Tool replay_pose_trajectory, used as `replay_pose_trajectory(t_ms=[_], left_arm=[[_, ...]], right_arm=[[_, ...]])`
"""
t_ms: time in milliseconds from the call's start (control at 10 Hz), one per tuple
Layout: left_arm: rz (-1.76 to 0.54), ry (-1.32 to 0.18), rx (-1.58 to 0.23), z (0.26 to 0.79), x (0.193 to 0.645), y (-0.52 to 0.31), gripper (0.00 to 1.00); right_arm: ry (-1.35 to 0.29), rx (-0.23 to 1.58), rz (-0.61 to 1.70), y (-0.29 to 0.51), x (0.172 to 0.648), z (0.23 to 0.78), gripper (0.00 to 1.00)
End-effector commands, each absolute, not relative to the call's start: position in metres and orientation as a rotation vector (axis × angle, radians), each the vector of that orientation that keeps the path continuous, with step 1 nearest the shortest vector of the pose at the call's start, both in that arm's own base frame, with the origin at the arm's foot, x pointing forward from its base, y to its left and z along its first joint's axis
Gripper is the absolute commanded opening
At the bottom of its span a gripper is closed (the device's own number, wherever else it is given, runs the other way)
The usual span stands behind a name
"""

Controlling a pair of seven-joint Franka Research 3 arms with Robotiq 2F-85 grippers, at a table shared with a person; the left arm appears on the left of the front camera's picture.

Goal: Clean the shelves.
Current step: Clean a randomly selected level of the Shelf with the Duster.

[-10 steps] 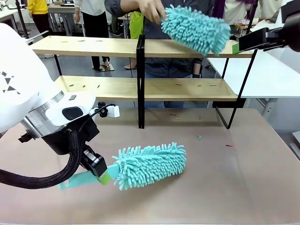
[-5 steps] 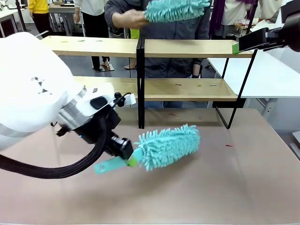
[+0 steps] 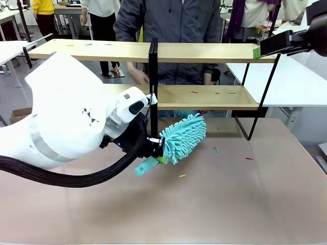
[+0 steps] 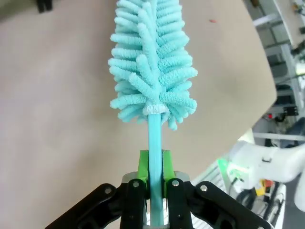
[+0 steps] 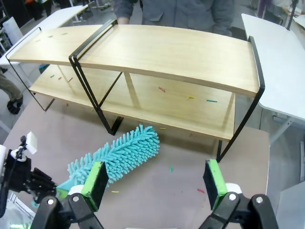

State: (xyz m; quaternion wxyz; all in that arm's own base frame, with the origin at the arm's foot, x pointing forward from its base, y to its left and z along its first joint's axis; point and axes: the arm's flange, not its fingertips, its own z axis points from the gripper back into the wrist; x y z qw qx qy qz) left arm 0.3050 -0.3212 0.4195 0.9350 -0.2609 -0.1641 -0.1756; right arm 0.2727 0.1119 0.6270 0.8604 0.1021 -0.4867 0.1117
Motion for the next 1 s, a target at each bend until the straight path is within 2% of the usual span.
replay_pose_trajectory(t_ms=[0, 300, 900], left_arm=[[-0.318, -0.307, -0.515, 0.416, 0.319, -0.327, 0.13], [-0.208, -0.426, -0.448, 0.402, 0.328, -0.333, 0.13], [-0.133, -0.466, -0.364, 0.377, 0.346, -0.351, 0.13]], right_arm=[[-1.019, 0.213, 0.239, 0.110, 0.274, 0.627, 1.00], [-1.019, 0.213, 0.239, 0.110, 0.274, 0.627, 1.00], [-1.019, 0.213, 0.239, 0.110, 0.274, 0.627, 1.00]])
